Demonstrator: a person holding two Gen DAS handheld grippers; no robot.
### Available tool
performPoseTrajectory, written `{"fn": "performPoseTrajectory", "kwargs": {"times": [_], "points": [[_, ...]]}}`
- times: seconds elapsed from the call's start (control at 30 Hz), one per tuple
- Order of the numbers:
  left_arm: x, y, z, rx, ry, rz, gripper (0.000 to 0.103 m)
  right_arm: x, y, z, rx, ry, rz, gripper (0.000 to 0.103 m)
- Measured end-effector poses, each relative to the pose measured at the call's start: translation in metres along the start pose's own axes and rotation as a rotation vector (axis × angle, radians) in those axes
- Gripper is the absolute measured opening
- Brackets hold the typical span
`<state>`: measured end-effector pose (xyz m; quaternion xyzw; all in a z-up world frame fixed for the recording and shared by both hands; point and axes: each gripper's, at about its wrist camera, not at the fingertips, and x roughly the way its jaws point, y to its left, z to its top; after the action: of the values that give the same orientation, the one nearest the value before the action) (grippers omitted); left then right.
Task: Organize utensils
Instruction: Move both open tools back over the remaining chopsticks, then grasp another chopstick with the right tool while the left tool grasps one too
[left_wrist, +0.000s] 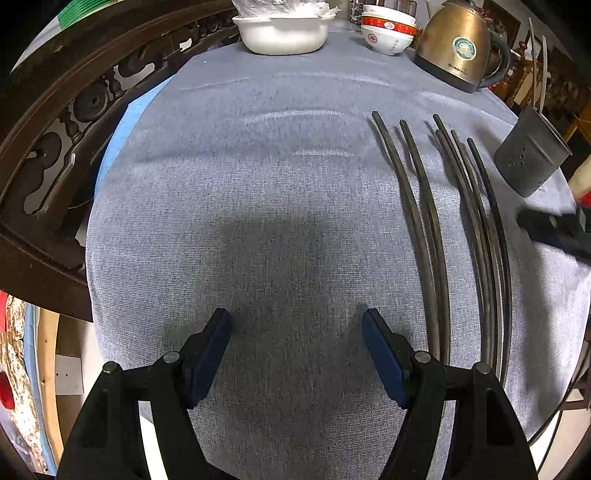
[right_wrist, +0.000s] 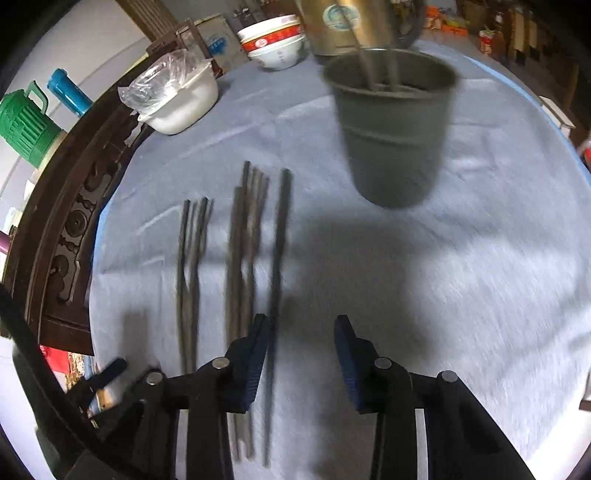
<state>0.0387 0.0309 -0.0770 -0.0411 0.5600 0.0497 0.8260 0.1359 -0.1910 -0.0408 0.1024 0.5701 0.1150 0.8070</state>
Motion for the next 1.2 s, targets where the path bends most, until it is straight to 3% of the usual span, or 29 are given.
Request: {"fn": "performPoseTrajectory", "kwargs": {"times": [0.13,0.37,0.7,0.73,0.77,0.83,1.07,1.2], "points": [[-0.005,0.005,-0.006,0.008,-0.003,-0.006,0.074,0.017,0.011,0.023,-0.021,0.027,-0.048,0.039],[-0.003,0.010,-0.002,0.010,-0.003,-0.010,0.074,0.036,0.020,0.041,-0.026,0.084,-0.113,0.025],[-0.005,0.015,0.003,-0.028,0.028,-0.042,0.074,0.059,0.037,0.060,-0.079,0.147,-0.142,0.024],[-0.005,0.016,0.004,-0.032,0.032,-0.046,0.074,0.060,0.037,0.061,-0.084,0.150,-0.144,0.013],[-0.006,0.017,0.005,-0.038,0.037,-0.052,0.074,0.059,0.036,0.062,-0.082,0.154,-0.131,0.008],[-0.006,0.019,0.008,-0.048,0.044,-0.066,0.074,0.056,0.032,0.062,-0.080,0.150,-0.122,0.007],[-0.017,0.006,0.050,-0.048,0.040,-0.119,0.074,0.037,0.012,0.045,-0.117,0.159,-0.119,0.007],[-0.006,-0.001,0.081,-0.069,0.103,-0.142,0.073,0.038,-0.001,0.031,-0.126,0.187,-0.114,0.007]]}}
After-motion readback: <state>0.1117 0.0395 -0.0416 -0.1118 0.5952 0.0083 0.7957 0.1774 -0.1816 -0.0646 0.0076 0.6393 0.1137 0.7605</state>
